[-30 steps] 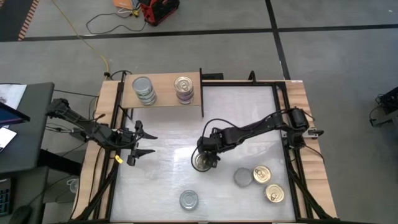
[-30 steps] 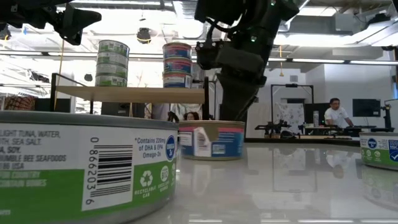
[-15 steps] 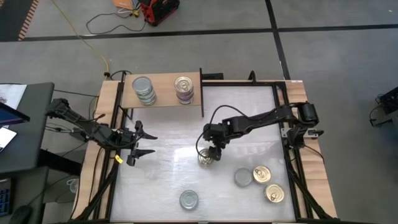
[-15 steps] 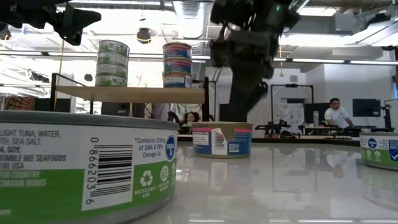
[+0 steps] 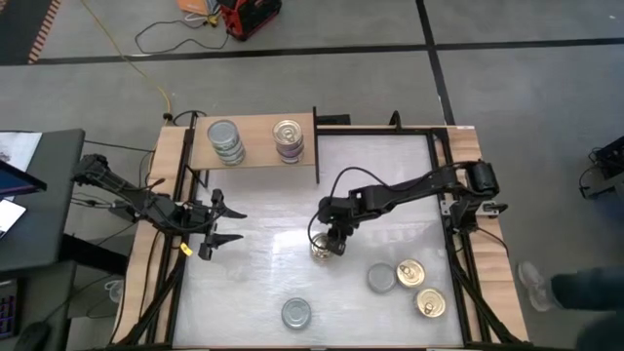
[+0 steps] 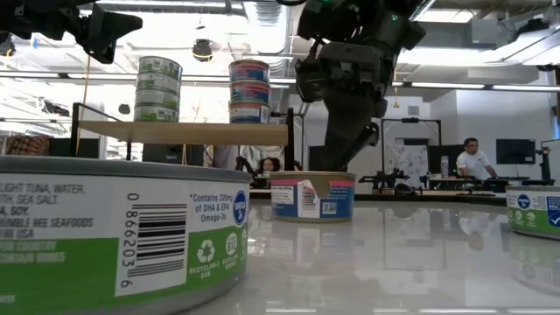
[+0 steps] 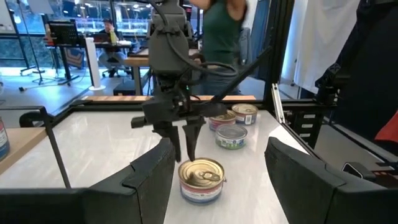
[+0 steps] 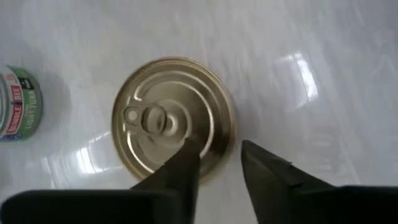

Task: Stack canned seafood by type on shelf
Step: Stack the blue-pink tuna can on top of the other blue-pink tuna cans on the shelf

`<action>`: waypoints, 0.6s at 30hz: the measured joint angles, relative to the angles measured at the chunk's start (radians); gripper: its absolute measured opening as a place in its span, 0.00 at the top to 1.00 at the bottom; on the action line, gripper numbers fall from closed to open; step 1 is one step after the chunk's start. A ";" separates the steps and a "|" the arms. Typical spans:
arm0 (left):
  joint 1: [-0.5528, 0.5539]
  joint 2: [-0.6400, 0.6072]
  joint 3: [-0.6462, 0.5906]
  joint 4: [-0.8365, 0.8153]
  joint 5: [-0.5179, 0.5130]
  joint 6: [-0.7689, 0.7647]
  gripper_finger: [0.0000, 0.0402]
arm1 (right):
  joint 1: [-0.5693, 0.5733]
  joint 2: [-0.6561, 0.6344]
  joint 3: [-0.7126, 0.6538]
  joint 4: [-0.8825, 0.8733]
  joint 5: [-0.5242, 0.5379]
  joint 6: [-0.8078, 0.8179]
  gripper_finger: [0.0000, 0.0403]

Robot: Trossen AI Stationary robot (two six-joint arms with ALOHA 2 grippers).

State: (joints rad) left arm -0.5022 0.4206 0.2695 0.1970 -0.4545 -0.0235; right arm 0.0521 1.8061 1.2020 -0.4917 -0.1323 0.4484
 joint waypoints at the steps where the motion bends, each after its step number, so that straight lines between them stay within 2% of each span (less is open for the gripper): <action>1: 0.000 0.000 0.000 0.000 0.000 0.000 0.40 | 0.000 0.011 0.002 0.008 0.004 0.000 0.68; 4: 0.000 0.000 0.000 0.000 0.000 -0.005 0.40 | -0.001 0.050 0.003 0.004 0.014 0.011 0.71; 12: 0.000 0.000 0.000 -0.002 0.000 -0.001 0.40 | -0.002 0.090 0.005 0.002 0.010 0.030 0.72; 18: 0.000 0.000 0.000 -0.001 0.000 -0.003 0.40 | -0.032 0.091 0.005 -0.011 0.011 0.065 0.82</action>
State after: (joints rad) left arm -0.5022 0.4209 0.2699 0.1961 -0.4545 -0.0261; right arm 0.0198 1.8973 1.2068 -0.5031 -0.1215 0.5137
